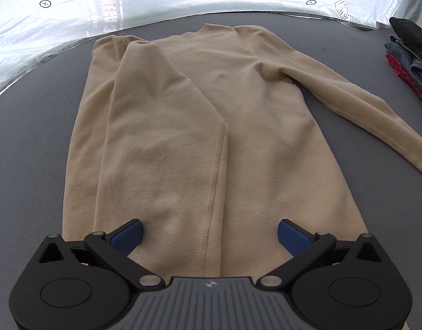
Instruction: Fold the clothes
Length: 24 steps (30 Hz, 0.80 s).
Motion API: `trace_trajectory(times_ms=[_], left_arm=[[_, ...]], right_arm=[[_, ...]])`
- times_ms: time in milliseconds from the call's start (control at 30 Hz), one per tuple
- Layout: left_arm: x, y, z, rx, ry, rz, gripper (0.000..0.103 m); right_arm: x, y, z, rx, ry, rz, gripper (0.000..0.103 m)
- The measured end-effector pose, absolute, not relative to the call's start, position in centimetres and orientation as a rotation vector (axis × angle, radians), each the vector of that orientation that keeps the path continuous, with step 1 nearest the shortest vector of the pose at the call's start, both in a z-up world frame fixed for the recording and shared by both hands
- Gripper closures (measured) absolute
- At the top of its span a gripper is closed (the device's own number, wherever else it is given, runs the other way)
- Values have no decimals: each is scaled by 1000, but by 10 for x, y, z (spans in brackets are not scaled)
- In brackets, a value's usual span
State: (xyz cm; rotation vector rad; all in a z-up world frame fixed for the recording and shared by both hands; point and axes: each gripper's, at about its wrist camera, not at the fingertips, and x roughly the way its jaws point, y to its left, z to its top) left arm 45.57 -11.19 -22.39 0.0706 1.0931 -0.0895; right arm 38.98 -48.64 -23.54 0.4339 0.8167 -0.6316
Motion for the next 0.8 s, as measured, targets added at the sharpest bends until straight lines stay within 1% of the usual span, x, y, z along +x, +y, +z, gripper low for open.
trace_trajectory(times_ms=[67, 167, 333, 433, 567, 600, 633, 667, 700, 767, 800], left_arm=[[456, -109, -211, -3, 1069, -157, 4], [458, -107, -187, -111, 1016, -253, 4], [474, -98, -154, -406, 957, -458, 3], [482, -95, -148, -487, 943, -498, 3], [490, -96, -161, -503, 1018, -491, 4], [492, -96, -164, -507, 1037, -489, 9], [493, -96, -169, -510, 1060, -480, 21], [494, -94, -175, -513, 1088, -464, 27], [494, -93, -181, -517, 1116, -448, 41], [494, -87, -190, -564, 1133, -435, 47], [494, -84, -191, -580, 1127, -429, 58]], right_arm=[[391, -480, -228, 389, 821, -566, 97], [396, -458, -202, 372, 741, -361, 98], [416, -377, -166, 201, 683, 0, 98], [422, -325, -161, 135, 696, 180, 98], [416, -270, -159, 46, 719, 362, 98], [413, -259, -159, 11, 722, 398, 98], [410, -251, -160, -28, 724, 423, 98], [408, -246, -160, -56, 726, 431, 98], [406, -241, -161, -83, 729, 440, 98], [406, -240, -162, -76, 748, 448, 98], [406, -240, -162, -73, 757, 452, 98]])
